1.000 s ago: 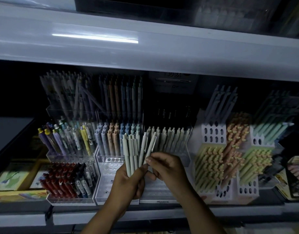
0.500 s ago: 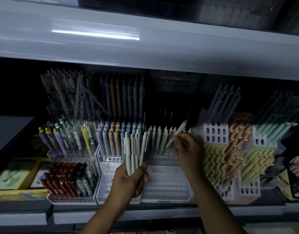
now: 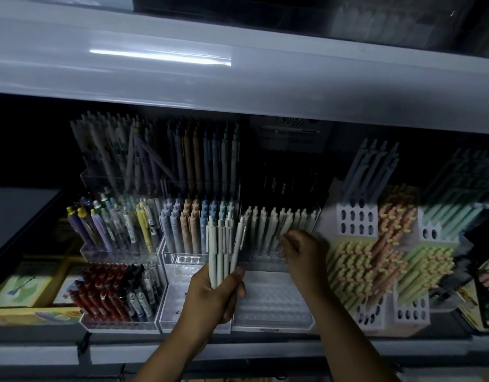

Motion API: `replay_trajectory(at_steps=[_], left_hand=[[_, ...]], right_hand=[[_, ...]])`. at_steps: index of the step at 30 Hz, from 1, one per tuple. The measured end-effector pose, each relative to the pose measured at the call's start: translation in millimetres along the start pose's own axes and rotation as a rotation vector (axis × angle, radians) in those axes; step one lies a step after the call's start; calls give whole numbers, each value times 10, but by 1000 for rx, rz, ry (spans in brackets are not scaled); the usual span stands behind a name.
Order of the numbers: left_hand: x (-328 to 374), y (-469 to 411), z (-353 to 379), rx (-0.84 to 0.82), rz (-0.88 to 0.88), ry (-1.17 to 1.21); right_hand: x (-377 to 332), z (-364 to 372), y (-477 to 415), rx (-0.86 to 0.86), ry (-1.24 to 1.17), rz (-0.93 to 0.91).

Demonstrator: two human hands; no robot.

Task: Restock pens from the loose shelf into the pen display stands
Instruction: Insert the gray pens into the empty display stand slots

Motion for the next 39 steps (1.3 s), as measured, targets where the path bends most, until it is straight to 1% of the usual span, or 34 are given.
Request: replay_trajectory(at_steps=[2, 4, 8, 14, 17, 19, 23, 24, 27, 29, 34, 37, 39], left_hand=[[8, 15, 6, -4, -2, -4], [11, 22, 12, -13, -6, -1], [19, 31, 7, -8, 0, -3], [29, 52, -10, 3, -13, -9], [31, 64, -15, 8, -16, -11], [25, 72, -17, 4, -18, -13], [5, 66, -28, 3, -30, -10], [-1, 61, -27, 5, -33, -6], [-17, 49, -25, 7, -35, -4], [-14, 50, -1, -5, -28, -9], [2, 76, 98, -64, -21, -13], [22, 88, 137, -91, -26, -18], [21, 85, 154, -104, -33, -27]], right_hand=[[-92, -9, 8, 7, 116, -67], [-151, -9, 16, 10, 180, -94], [-148, 0, 5, 20, 205, -83], [-108, 39, -16, -10, 263, -69], [-77, 55, -30, -29, 268, -34], [-55, 40, -8, -24, 212, 26], [-221, -114, 198, 70, 37, 210], [-305, -103, 259, 35, -43, 242], [-636, 64, 387, -220, -434, 276], [-789, 111, 430, -316, -599, 278], [-860, 203, 528, -463, -631, 312], [-831, 204, 547, -462, -682, 321], [-794, 177, 531, -413, -717, 331]])
Point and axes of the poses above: each hand's wrist, its own y-axis away from the middle knuckle, its own z-axis out of the palm, x = y × z, the point moved 7 cm from there along -y, towards the middle knuckle, and after that the axes turned 4 degrees about -x, right-handed, at the moved point
